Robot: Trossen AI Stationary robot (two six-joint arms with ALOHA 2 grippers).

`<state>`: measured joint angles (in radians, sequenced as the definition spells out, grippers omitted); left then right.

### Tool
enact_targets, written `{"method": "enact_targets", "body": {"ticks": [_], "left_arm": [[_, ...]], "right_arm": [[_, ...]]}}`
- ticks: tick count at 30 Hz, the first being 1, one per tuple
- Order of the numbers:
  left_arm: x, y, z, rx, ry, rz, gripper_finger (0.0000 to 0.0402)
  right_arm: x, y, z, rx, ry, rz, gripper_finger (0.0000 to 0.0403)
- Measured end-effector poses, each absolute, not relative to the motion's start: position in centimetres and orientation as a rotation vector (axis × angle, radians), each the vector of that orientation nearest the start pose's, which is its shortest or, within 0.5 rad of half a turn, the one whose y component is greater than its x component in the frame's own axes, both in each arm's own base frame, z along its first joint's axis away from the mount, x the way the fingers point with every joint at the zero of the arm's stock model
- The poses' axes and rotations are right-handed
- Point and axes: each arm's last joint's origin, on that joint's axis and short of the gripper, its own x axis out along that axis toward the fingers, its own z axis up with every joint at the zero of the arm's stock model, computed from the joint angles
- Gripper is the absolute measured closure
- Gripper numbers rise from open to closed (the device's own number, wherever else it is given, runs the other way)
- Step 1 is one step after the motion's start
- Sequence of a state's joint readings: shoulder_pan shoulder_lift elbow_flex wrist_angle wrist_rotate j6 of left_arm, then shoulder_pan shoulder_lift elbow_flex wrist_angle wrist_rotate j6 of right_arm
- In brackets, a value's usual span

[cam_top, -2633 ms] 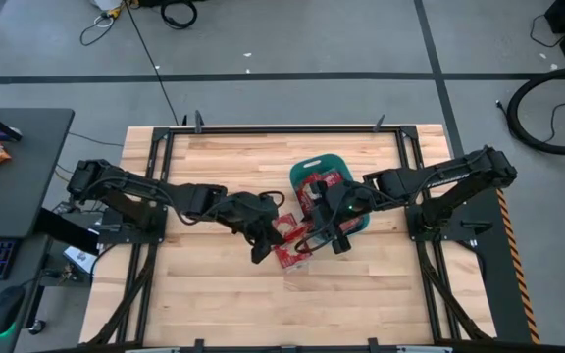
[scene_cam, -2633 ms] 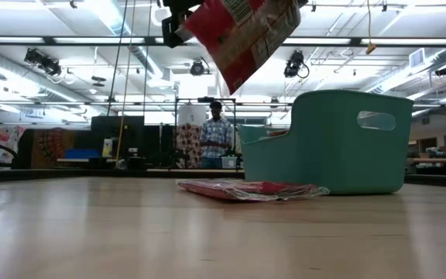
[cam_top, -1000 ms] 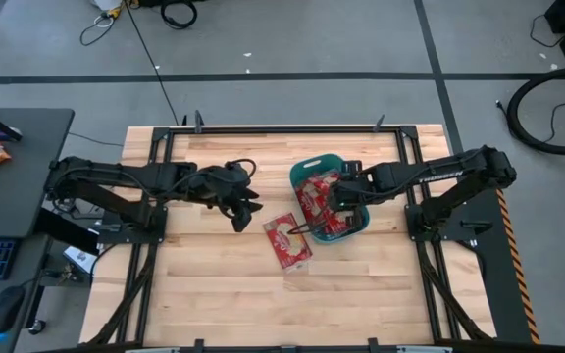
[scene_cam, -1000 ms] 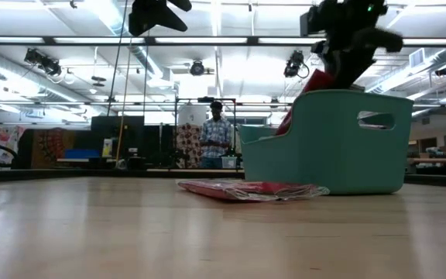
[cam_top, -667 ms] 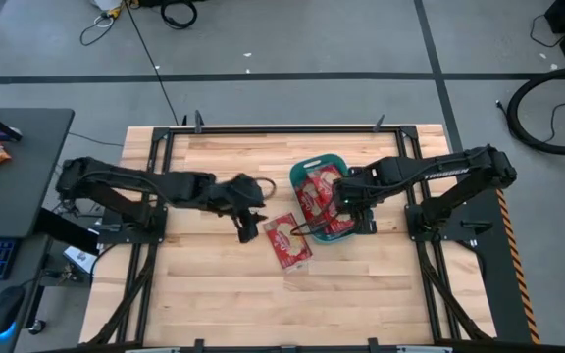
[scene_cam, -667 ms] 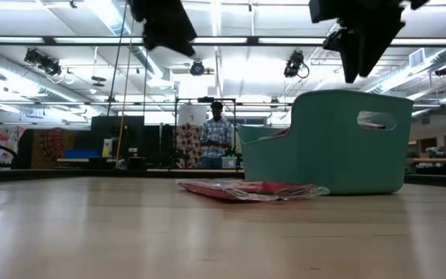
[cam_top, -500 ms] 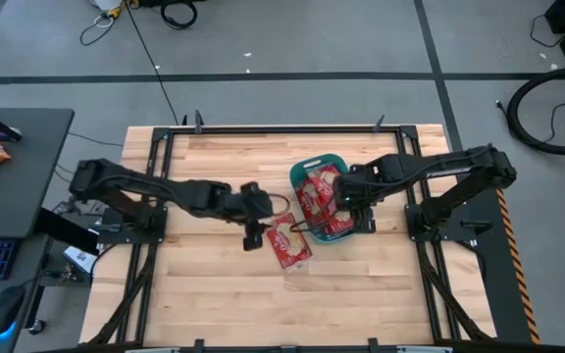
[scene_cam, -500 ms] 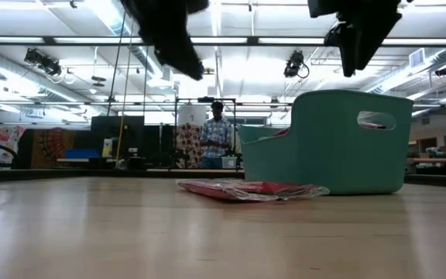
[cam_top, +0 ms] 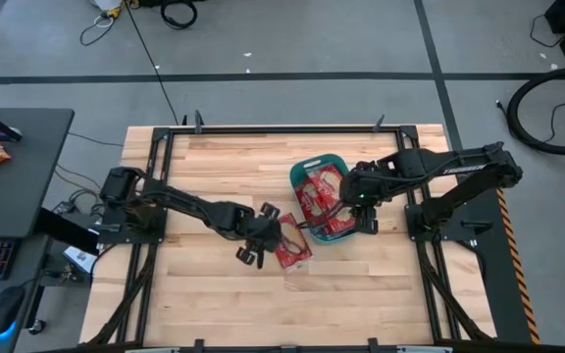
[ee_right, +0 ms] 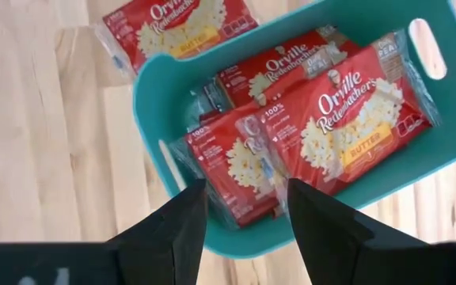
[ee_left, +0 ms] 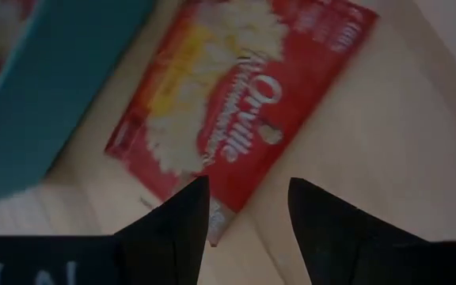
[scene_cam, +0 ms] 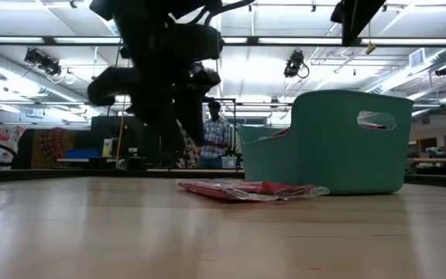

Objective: Sort popcorn bags into baskets
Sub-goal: Put the red popcorn pack into the green bin

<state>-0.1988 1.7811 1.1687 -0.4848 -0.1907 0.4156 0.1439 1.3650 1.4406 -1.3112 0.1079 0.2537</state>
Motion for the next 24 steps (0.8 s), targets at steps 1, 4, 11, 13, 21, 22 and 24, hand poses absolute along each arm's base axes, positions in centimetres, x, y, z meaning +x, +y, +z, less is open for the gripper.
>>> {"method": "enact_targets", "body": {"ticks": [1,4,11,13,21,22,24], "left_arm": [[34.9,-6.7,18.1,0.628,1.072,-0.256,0.0225],[35.1,-7.4,17.1,0.743,1.079,-0.309,0.0225],[35.9,-7.9,14.7,0.927,1.103,-0.284,0.0225],[36.1,-7.8,14.2,0.917,1.111,-0.295,0.0225],[36.2,-6.9,13.7,0.879,1.138,-0.322,0.0227],[36.3,-6.8,13.7,0.870,1.136,-0.329,0.0230],[36.3,-6.5,13.7,0.854,1.134,-0.337,0.0238]], "right_arm": [[23.4,3.2,35.0,0.073,1.216,-0.128,0.0222],[23.3,3.5,35.1,0.093,1.208,-0.134,0.0222],[23.1,4.3,35.2,0.110,1.201,-0.129,0.0222],[23.1,4.4,35.2,0.107,1.200,-0.124,0.0222],[23.2,4.4,35.2,0.103,1.187,-0.135,0.0222],[23.2,4.4,35.2,0.099,1.184,-0.140,0.0222],[23.2,4.4,35.2,0.096,1.179,-0.145,0.0222]]}}
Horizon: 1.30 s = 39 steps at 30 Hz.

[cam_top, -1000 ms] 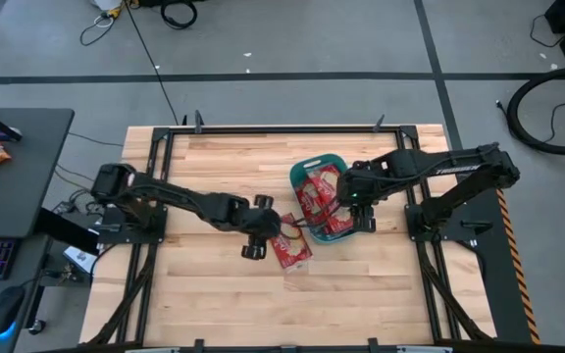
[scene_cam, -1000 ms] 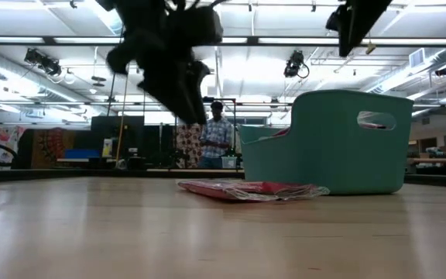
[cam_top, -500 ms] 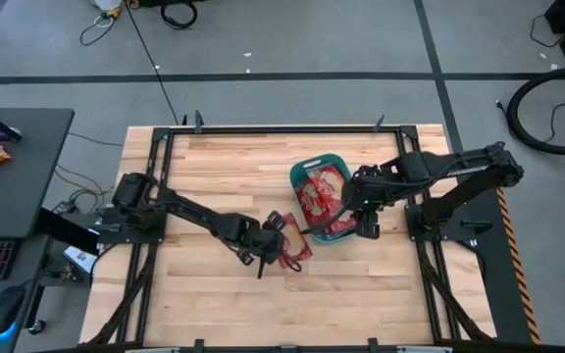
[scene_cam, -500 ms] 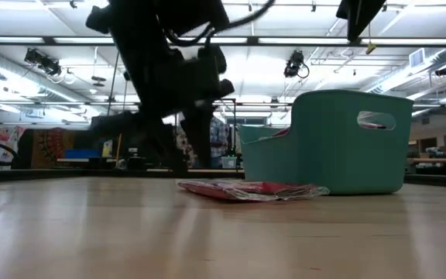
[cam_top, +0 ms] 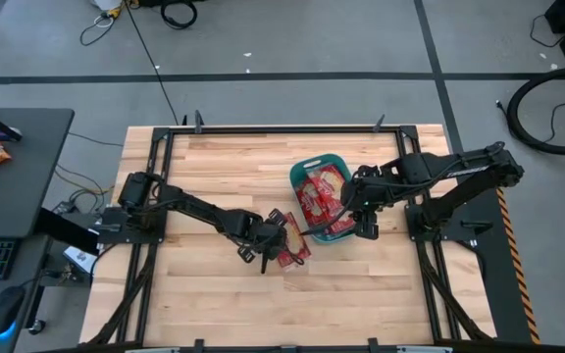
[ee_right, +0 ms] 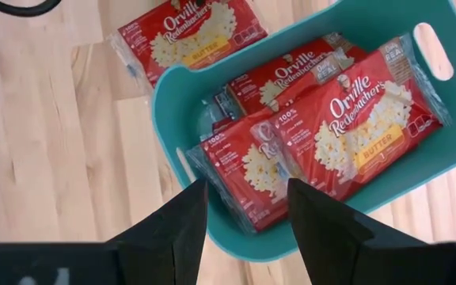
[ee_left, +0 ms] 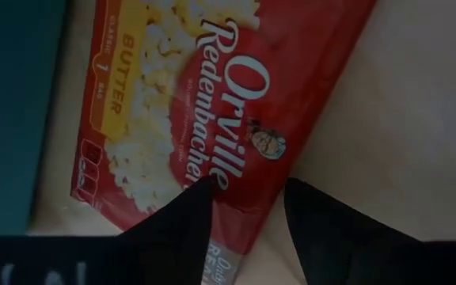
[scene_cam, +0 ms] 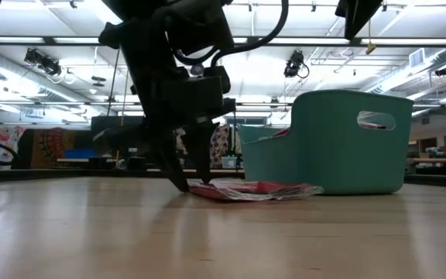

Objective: Sort popcorn bags into baskets
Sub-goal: Put the red popcorn pack into the green bin

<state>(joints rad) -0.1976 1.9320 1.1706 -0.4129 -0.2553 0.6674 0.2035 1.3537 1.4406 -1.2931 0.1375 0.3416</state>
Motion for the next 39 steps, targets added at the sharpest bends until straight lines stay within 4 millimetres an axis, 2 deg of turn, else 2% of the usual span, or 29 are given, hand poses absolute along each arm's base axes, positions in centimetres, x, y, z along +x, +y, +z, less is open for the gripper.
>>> {"method": "enact_targets", "body": {"ticks": [4,10,16,20,28,34,39], "left_arm": [[36.4,-6.1,13.7,0.822,1.129,-0.362,0.0277],[36.3,-6.1,13.7,0.764,1.141,-0.361,0.0379],[35.9,-6.0,14.5,0.699,1.157,-0.314,0.0387],[35.0,-5.7,17.8,0.618,1.085,-0.319,0.0388],[32.8,-3.6,24.1,0.241,0.943,-0.297,0.0389],[31.4,-2.3,28.1,-0.008,0.787,-0.232,0.0389],[30.9,-1.3,30.4,-0.131,0.656,-0.168,0.0389]], "right_arm": [[23.3,4.4,35.2,0.097,1.175,-0.144,0.0222],[23.4,4.4,35.3,0.098,1.158,-0.142,0.0222],[23.5,4.4,35.3,0.081,1.152,-0.149,0.0222],[23.6,4.4,35.4,0.046,1.143,-0.128,0.0222],[25.0,4.7,36.1,-0.028,0.976,-0.044,0.0222],[26.2,5.0,37.0,-0.109,0.833,0.034,0.0221],[26.9,5.2,37.7,-0.183,0.729,0.093,0.0215]]}}
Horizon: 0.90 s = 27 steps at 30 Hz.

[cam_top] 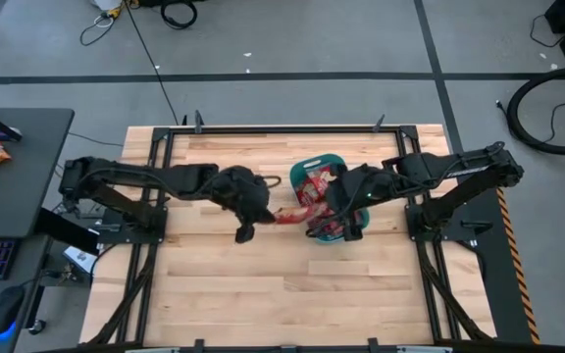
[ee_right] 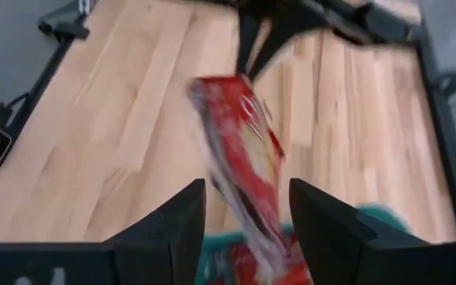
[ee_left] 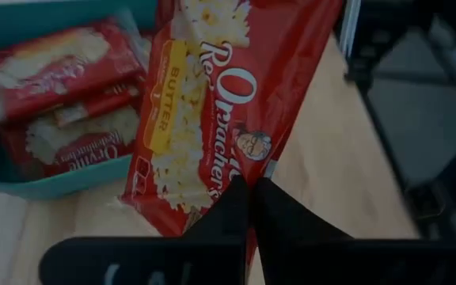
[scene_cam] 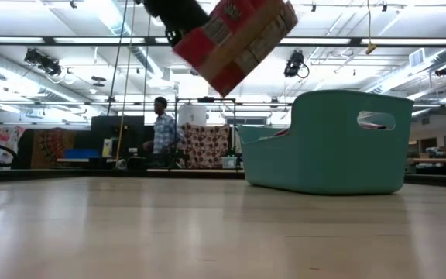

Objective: Sort popcorn bags into baskets
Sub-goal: Put the red popcorn pack into the green bin

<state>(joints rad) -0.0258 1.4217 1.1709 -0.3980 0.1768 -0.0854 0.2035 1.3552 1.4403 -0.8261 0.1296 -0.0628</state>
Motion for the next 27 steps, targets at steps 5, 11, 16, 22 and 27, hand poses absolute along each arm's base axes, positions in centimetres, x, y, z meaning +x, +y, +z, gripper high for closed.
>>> {"method": "enact_targets", "body": {"ticks": [5,11,16,22,27], "left_arm": [[31.0,-0.8,31.4,-0.224,0.584,-0.139,0.0389],[31.5,-0.8,32.4,-0.238,0.469,-0.148,0.0389],[31.8,-0.8,32.9,-0.237,0.409,-0.154,0.0389],[31.8,-0.7,33.0,-0.229,0.394,-0.142,0.0379],[31.8,-0.6,33.0,-0.218,0.390,-0.098,0.0330]], "right_arm": [[27.3,5.2,38.1,-0.254,0.664,0.120,0.0214],[27.3,5.1,38.2,-0.296,0.659,0.115,0.0223],[27.3,5.0,38.1,-0.314,0.672,0.072,0.0253],[27.1,4.7,37.9,-0.327,0.702,0.057,0.0315],[26.9,4.6,37.6,-0.338,0.740,0.049,0.0374]]}}
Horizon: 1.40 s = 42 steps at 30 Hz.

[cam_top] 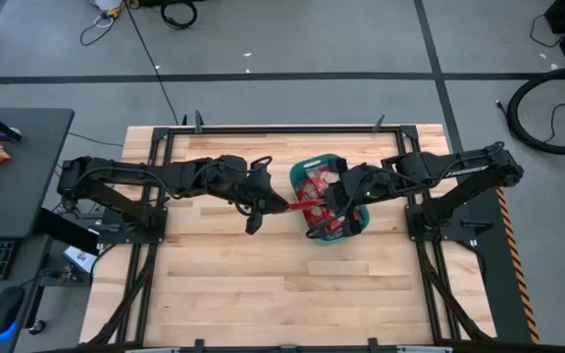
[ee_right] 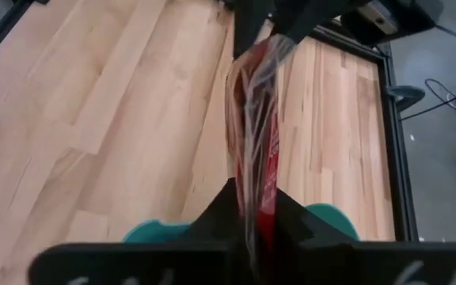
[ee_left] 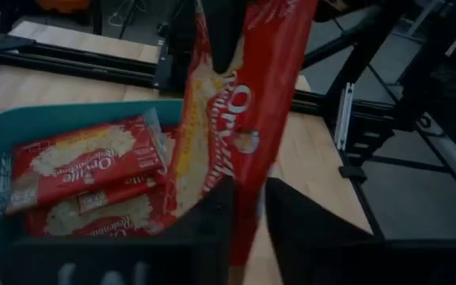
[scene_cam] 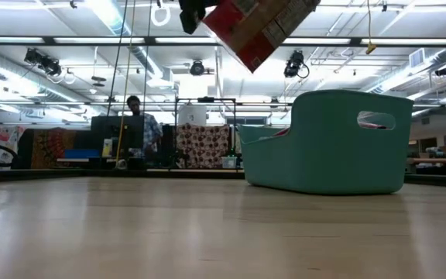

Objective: Sort popcorn bags into baskets
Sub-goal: Put the red popcorn pack into the green bin

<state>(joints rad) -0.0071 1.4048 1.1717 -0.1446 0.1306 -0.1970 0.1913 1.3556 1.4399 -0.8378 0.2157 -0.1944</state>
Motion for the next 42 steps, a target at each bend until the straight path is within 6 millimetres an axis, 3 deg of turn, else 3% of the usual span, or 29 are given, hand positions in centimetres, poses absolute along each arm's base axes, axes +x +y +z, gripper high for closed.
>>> {"method": "enact_targets", "body": {"ticks": [5,9,13,20,31,42], "left_arm": [[31.3,-0.5,33.0,-0.236,0.426,-0.042,0.0257],[29.9,-0.2,33.7,-0.287,0.442,0.061,0.0229],[28.1,0.0,35.0,-0.309,0.417,0.119,0.0230],[26.0,0.1,36.7,-0.302,0.360,0.165,0.0244],[25.6,0.1,37.2,-0.325,0.329,0.164,0.0246],[25.6,0.1,37.2,-0.333,0.334,0.166,0.0246]], "right_arm": [[26.6,4.3,37.3,-0.342,0.792,0.035,0.0380],[25.9,3.5,36.7,-0.404,0.894,-0.094,0.0361],[25.1,2.5,36.4,-0.508,0.983,-0.263,0.0351],[25.1,0.2,33.6,-0.458,1.106,-0.302,0.0361],[25.5,-0.6,29.8,-0.487,1.144,-0.316,0.0357],[24.2,1.0,29.3,-0.157,1.261,-0.164,0.0262]]}}
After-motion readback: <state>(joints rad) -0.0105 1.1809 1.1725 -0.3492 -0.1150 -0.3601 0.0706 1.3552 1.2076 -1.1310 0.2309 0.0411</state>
